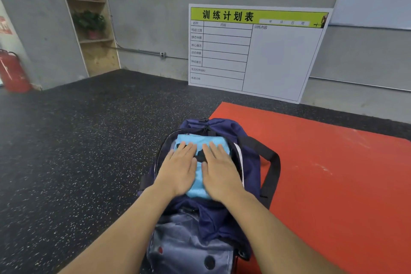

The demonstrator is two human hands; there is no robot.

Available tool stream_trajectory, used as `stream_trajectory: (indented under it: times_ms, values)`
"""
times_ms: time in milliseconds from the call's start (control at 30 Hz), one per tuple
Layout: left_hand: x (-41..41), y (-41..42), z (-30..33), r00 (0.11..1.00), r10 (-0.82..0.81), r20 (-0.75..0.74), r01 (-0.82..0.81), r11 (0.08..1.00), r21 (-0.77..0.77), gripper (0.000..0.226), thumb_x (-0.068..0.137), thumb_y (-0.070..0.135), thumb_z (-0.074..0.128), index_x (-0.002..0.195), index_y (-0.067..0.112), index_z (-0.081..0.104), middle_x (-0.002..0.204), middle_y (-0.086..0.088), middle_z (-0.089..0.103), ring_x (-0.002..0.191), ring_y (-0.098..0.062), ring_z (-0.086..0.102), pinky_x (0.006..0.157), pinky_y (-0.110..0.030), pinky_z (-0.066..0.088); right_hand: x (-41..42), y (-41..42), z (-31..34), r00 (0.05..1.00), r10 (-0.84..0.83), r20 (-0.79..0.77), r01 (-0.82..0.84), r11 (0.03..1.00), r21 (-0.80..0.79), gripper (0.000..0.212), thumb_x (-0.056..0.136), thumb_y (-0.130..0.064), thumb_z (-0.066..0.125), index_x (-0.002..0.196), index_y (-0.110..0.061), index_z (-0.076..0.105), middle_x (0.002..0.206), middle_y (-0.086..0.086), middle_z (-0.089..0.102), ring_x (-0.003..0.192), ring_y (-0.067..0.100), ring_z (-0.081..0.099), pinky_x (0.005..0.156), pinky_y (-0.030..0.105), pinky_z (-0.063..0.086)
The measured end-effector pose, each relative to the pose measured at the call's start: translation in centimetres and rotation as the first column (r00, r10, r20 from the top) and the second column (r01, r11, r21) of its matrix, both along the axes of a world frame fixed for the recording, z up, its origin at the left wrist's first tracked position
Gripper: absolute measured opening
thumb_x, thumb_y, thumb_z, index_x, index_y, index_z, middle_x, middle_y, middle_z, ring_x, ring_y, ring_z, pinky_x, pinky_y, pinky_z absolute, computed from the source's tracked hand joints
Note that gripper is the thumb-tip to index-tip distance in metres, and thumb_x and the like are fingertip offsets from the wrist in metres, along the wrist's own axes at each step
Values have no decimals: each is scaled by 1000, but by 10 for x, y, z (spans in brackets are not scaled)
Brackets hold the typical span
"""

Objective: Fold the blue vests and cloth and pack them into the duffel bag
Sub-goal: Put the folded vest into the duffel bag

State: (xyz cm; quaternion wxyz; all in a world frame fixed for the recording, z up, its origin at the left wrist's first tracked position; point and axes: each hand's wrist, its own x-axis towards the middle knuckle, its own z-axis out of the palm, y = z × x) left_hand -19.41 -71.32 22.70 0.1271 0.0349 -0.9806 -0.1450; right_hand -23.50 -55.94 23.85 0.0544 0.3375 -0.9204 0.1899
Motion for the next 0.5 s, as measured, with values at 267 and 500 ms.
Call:
stream_trajectory:
  times_ms: [267,500]
  values:
    - [10,4,-42,997,52,-60,-47,995,93,78,94,53,-1,161,15,10,169,-2,-1,156,-17,-10,127,-44,8,12,3,-45,998,-52,26,56,981,-187,86,91,-57,1,162,-15,22,171,2,7,157,13,-6,122,21,-8]
    - [9,9,-25,980,100,174,-100,995,-9,70,98,53,0,162,23,0,168,2,-15,154,-17,-18,125,-42,-3,8,3,-41,991,-56,124,58,998,-19,76,99,-54,5,163,-15,11,171,4,-4,157,17,-14,124,26,-10]
